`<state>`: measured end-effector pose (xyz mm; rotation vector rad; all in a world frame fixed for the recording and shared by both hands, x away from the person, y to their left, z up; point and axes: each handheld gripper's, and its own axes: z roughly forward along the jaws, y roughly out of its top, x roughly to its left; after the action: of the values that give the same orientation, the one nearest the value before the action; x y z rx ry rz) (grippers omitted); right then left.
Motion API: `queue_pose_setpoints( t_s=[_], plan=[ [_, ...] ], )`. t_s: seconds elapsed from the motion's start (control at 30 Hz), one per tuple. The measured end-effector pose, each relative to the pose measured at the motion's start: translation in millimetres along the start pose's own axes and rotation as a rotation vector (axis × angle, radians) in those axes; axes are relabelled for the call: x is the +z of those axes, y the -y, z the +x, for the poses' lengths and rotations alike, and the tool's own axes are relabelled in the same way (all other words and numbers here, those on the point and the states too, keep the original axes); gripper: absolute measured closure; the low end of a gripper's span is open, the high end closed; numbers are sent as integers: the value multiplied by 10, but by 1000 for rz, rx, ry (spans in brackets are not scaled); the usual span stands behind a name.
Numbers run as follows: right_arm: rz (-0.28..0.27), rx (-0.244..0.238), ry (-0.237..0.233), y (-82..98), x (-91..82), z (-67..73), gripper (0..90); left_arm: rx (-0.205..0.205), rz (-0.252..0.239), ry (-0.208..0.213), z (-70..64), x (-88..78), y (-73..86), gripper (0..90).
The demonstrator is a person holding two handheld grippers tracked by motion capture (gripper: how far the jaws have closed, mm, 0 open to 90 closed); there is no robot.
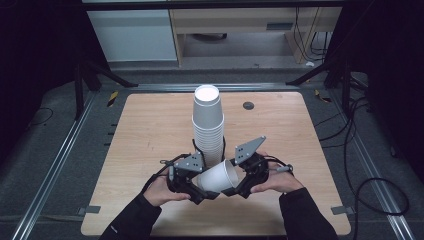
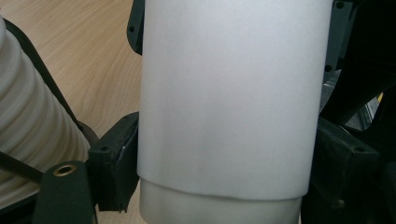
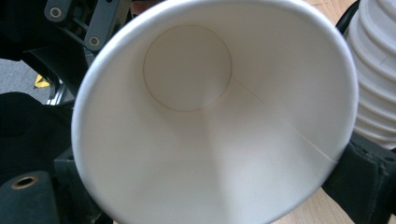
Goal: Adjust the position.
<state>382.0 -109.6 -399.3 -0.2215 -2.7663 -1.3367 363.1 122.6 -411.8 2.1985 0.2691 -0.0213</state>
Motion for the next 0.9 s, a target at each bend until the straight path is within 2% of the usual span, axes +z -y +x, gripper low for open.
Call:
queue_pose_setpoints(
  t_s=[0.33,0.43,0.7,0.9],
  plan=[
    [12,0,-4,-1,21,-11,86,16,13,-8,-4,16,1,221],
    [13,2,-5,8,22,-15,79,13,1,-8,-3,19,6,225],
    [-18,3,0,22,22,-15,58,13,8,-5,15,6,15,228],
    [-86,18,19,17,-88,-15,45,3,7,-5,37,-4,34,227]
  ],
)
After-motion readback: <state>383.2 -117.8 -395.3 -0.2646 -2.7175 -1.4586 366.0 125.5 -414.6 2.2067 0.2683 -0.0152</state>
